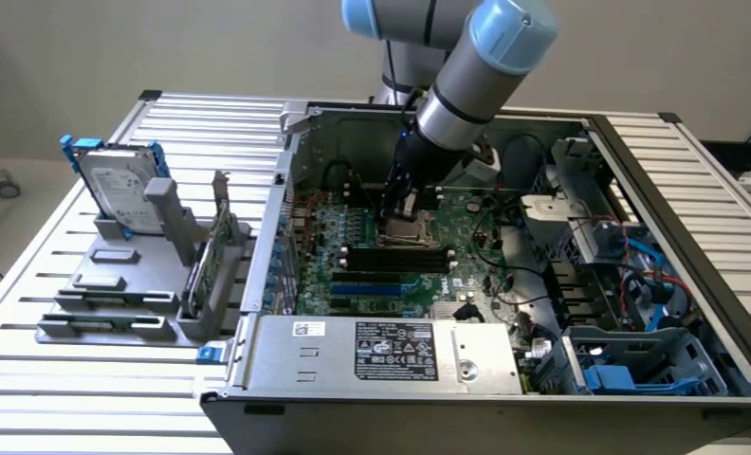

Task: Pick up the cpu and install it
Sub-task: 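Close the cpu cover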

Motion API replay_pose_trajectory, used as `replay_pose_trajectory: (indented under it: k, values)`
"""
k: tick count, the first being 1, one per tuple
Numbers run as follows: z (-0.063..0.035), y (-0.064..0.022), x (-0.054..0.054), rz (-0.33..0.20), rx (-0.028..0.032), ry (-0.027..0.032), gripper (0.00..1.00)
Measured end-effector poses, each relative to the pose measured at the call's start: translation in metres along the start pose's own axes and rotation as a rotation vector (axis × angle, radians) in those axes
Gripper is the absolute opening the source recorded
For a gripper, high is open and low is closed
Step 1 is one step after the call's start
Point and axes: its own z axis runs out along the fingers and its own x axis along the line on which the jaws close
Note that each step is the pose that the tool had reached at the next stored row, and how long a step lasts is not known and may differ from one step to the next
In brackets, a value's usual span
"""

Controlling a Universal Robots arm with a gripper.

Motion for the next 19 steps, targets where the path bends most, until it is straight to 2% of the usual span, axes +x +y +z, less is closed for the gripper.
replay_pose_trajectory:
  k: [12, 14, 19]
  values:
    - [0.0059, 0.0014, -0.0005, -0.001, -0.0006, 0.0039, 0.11]
    - [0.0045, 0.0007, -0.0001, -0.002, -0.0012, 0.0066, 0.11]
    - [-0.0002, -0.0020, -0.0001, -0.002, -0.0004, 0.0067, 0.11]
